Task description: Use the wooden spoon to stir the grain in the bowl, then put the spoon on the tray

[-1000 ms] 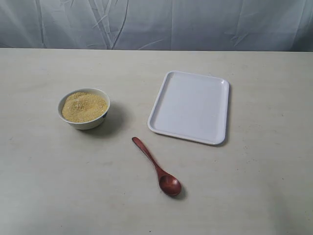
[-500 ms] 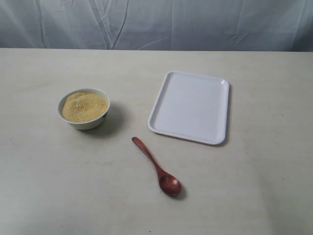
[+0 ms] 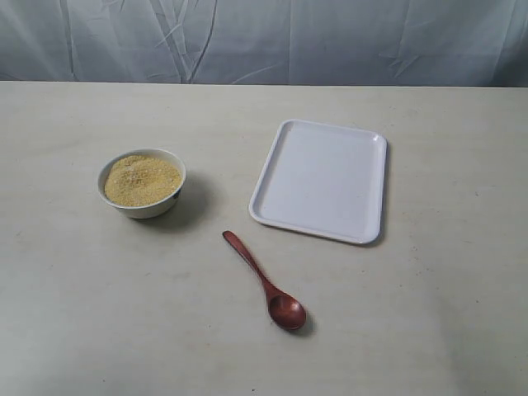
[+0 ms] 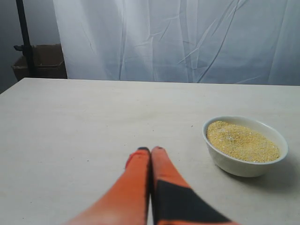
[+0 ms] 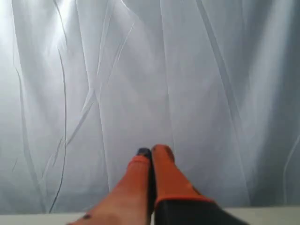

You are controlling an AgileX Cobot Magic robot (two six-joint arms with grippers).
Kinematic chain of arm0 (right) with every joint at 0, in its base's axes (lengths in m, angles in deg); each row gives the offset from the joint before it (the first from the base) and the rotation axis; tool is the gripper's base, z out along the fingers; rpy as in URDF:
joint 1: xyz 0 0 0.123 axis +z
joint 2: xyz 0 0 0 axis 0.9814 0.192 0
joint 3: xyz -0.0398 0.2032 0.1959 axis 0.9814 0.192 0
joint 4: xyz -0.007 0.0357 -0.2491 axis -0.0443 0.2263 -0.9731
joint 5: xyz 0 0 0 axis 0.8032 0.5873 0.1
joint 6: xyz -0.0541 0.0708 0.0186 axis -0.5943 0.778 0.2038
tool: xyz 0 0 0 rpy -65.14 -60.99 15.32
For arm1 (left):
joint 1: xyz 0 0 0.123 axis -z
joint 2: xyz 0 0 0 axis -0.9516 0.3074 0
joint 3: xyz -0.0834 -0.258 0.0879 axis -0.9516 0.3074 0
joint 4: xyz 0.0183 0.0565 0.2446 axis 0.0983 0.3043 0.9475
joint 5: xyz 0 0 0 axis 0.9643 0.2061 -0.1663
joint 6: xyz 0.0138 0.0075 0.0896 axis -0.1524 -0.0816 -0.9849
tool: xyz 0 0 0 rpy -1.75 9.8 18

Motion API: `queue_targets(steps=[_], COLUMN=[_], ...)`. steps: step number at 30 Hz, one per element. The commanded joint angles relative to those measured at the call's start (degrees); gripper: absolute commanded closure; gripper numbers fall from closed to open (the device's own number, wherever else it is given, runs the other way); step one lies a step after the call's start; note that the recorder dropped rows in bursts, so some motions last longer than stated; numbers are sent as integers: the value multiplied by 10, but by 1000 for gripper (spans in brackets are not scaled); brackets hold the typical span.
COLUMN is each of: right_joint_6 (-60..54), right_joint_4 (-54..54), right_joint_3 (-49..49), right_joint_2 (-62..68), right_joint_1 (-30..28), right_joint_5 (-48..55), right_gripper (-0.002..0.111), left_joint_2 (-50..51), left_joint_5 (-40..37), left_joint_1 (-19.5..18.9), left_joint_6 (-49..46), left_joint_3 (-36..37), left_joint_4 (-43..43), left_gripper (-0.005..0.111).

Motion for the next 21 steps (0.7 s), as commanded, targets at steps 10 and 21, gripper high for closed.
queue_targets(steps=[10,21], right_joint_6=[-6,-14], right_joint_4=[44,59], right_joint_3=[-302,-504], right_joint_2=[427,730], right_joint_1=[-2,178], right_joint_5=[438,580], right_gripper=[109,109], left_joint_2=[-3,-3], left_joint_5=[4,3], left_joint_1=[0,0], left_joint_6=[0,0], left_joint_3=[2,2], left_joint_4=[0,0], left_gripper=[107,107])
